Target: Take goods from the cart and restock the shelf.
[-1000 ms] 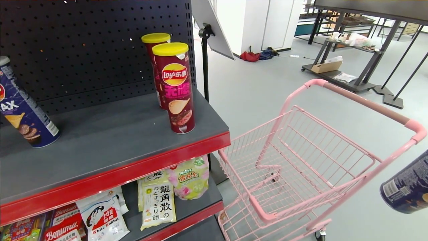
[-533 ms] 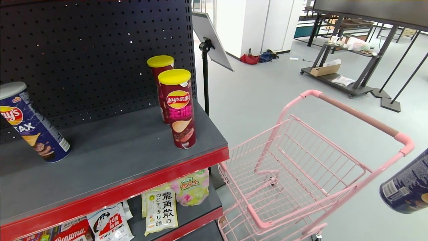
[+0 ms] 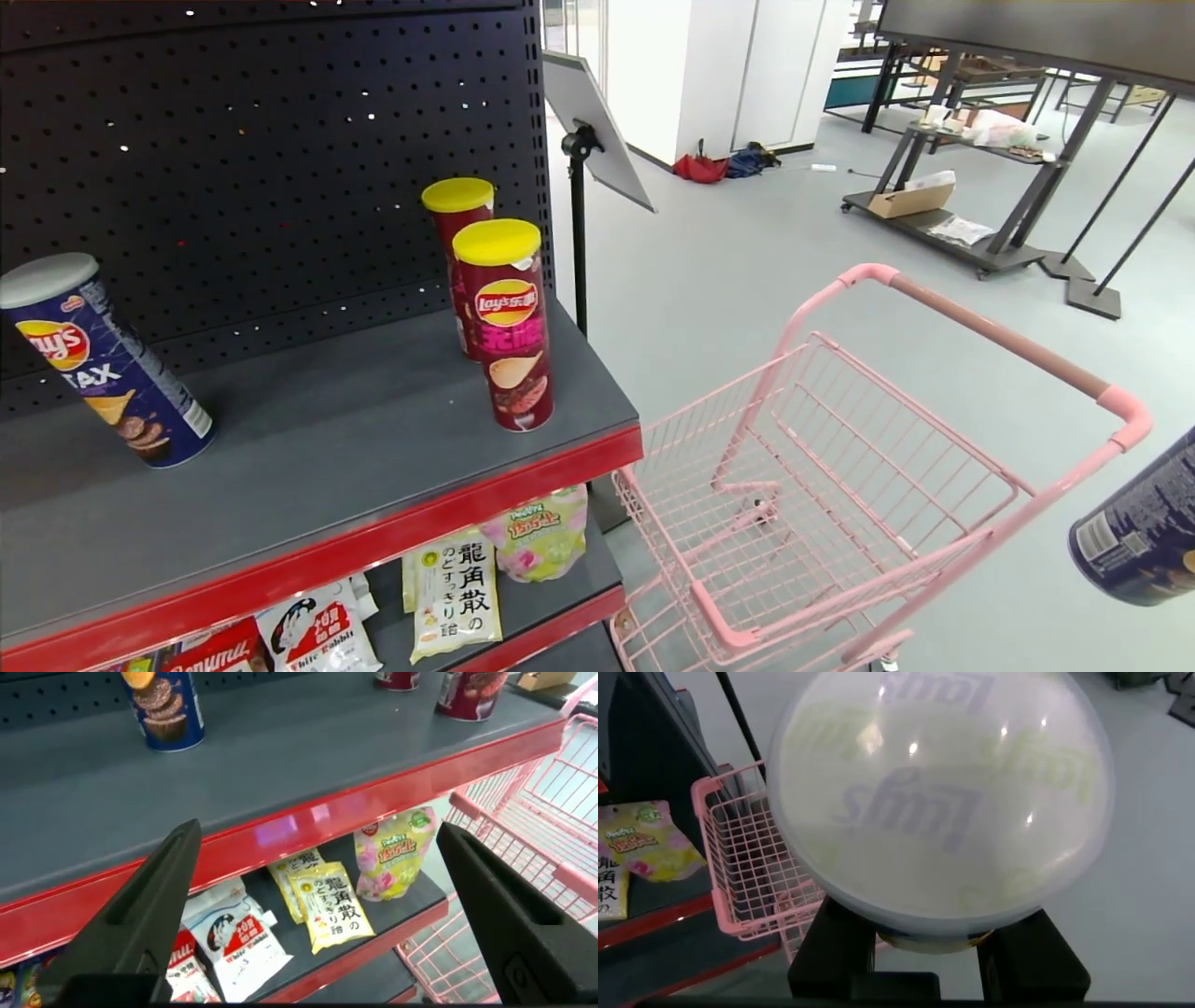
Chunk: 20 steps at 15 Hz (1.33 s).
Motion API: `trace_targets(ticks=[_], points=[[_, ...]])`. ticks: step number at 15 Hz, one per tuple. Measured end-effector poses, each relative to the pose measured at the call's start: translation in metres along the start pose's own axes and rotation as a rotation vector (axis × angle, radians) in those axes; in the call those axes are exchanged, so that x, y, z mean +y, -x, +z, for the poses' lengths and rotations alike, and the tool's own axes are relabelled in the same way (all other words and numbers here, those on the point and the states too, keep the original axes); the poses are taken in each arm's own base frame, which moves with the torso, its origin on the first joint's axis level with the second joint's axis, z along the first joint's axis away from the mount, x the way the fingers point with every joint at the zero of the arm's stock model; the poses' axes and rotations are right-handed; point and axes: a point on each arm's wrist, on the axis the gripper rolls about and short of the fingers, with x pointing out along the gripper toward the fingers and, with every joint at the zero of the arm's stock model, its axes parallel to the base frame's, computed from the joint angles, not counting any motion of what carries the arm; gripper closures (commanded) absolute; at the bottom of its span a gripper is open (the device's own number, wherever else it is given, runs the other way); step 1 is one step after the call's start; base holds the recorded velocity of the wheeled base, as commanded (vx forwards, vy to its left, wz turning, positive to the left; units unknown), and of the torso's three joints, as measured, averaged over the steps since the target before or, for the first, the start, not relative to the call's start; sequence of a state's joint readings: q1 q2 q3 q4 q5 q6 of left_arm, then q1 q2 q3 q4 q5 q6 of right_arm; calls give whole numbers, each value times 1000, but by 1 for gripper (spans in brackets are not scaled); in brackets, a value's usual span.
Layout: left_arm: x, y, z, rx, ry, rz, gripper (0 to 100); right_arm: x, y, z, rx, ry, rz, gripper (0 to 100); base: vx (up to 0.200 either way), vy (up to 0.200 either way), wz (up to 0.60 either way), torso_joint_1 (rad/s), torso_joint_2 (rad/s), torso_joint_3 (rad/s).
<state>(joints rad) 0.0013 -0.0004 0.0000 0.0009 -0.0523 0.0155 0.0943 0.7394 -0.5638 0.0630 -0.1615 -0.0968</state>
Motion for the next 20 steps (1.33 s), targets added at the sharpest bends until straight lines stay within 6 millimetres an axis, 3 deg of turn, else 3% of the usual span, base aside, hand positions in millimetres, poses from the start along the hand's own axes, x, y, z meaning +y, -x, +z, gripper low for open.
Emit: trace_targets(ticks=[5, 12, 20], points=[[0, 0, 0, 0, 0, 0, 0, 0, 1, -4, 0, 1, 4, 100, 0, 0, 600, 8, 0, -1], [0, 0, 0, -1, 0, 0, 0, 1, 9, -23, 5, 0, 6, 100, 0, 0, 0, 0, 0, 0], [0, 0, 0, -1, -2, 0, 0, 0, 29, -44, -57, -7, 28, 100, 0, 200, 0, 1, 2, 1]])
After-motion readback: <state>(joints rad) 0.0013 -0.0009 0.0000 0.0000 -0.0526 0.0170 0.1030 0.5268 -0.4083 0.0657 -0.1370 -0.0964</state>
